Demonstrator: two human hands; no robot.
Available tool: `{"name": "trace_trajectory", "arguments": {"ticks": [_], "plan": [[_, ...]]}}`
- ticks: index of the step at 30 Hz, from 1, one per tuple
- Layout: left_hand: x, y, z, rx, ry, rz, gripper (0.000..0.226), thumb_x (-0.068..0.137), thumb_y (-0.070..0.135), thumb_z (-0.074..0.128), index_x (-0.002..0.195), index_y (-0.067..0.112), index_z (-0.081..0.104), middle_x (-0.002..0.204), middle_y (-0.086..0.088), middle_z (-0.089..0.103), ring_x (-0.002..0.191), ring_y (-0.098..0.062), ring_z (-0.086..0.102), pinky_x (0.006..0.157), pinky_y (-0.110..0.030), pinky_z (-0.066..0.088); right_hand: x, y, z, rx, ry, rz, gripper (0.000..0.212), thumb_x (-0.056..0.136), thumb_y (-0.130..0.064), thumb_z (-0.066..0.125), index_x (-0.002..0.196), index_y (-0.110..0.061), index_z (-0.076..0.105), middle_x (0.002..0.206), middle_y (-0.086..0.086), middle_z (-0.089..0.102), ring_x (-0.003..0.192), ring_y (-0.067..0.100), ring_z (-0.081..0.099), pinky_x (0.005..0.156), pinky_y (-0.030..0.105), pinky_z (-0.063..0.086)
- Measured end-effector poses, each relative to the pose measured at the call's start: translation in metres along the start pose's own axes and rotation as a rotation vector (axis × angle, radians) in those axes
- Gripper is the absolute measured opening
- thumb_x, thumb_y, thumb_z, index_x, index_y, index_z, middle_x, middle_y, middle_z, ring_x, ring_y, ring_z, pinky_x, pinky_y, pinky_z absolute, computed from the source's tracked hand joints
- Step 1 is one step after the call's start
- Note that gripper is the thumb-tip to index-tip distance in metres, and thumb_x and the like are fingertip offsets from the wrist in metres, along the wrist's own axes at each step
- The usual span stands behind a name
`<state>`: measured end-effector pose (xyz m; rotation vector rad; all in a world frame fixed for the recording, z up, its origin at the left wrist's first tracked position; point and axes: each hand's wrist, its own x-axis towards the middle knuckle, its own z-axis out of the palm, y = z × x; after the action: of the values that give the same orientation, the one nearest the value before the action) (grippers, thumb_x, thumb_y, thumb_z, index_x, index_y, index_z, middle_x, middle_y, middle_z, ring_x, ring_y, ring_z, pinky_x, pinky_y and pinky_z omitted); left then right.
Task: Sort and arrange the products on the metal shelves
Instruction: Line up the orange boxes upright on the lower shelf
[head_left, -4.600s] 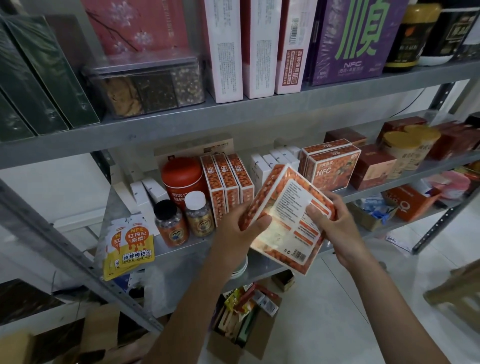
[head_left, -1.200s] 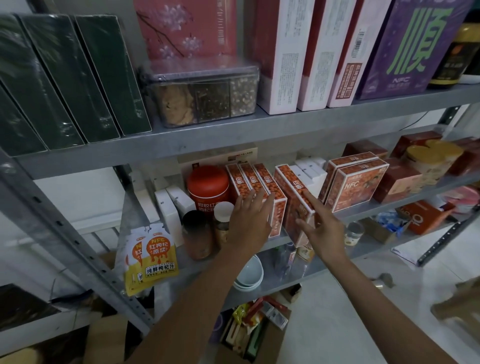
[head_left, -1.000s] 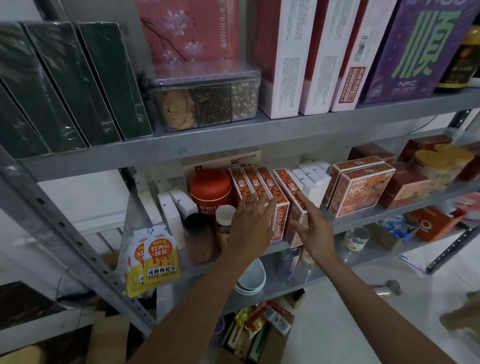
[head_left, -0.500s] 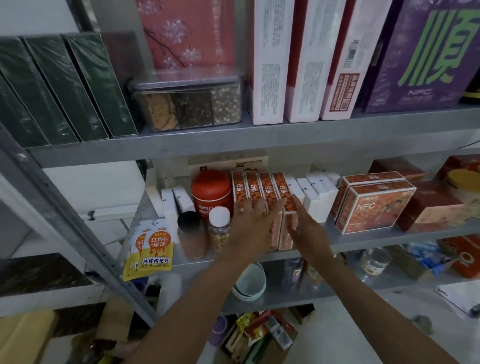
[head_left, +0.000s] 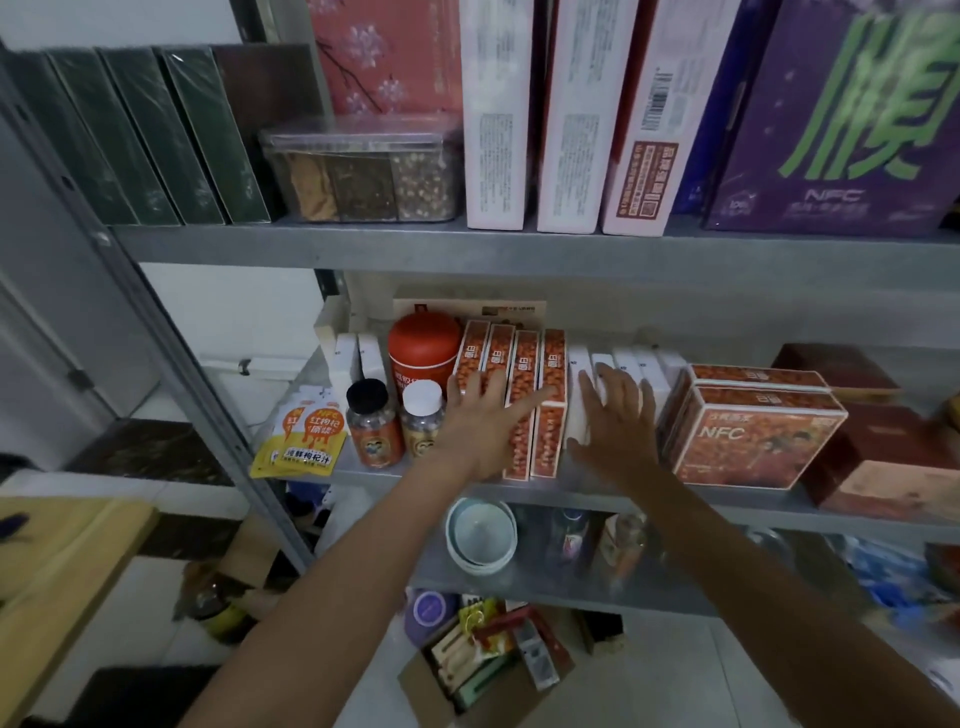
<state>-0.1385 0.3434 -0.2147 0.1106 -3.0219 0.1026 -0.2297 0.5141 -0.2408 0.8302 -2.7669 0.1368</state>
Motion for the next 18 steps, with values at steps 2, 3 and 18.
{"name": "trace_trajectory", "arguments": {"ticks": [2,3,18], "plan": [[0.0,0.001,0.0,0.005,-0.009,-0.009,0.1,0.082,0.033,0.069,0.146,0.053,-0.005,0.145,-0.009,0.015,0.135,-0.037,0.011,0.114,-0.066,0.009,0.001,0.001,0.003,0.011,0.008,-0.005,0.078,0.092,-0.049,0.054,0.154,-0.016,0.02,0.163,0.011,0.01,0.15,0.029,0.005,0.118,0.047,-0.008],[-0.001,0.002,0.0,0.007,-0.007,-0.013,0.1,0.082,0.035,0.07,0.146,0.053,-0.006,0.144,-0.009,0.014,0.134,-0.036,0.01,0.114,-0.066,0.008,0.001,-0.001,0.003,0.027,0.038,-0.002,0.072,0.092,-0.044,0.056,0.151,-0.014,0.028,0.161,0.013,0.017,0.15,0.03,0.009,0.118,0.047,-0.007],[0.0,0.003,0.003,0.007,0.001,-0.028,0.096,0.085,0.038,0.067,0.146,0.052,-0.005,0.145,-0.011,0.015,0.135,-0.037,0.01,0.115,-0.065,0.006,-0.007,-0.012,0.005,0.213,0.303,0.015,0.03,0.088,-0.031,0.063,0.101,-0.005,0.065,0.132,0.022,0.059,0.132,0.034,0.049,0.115,0.047,0.005]]}}
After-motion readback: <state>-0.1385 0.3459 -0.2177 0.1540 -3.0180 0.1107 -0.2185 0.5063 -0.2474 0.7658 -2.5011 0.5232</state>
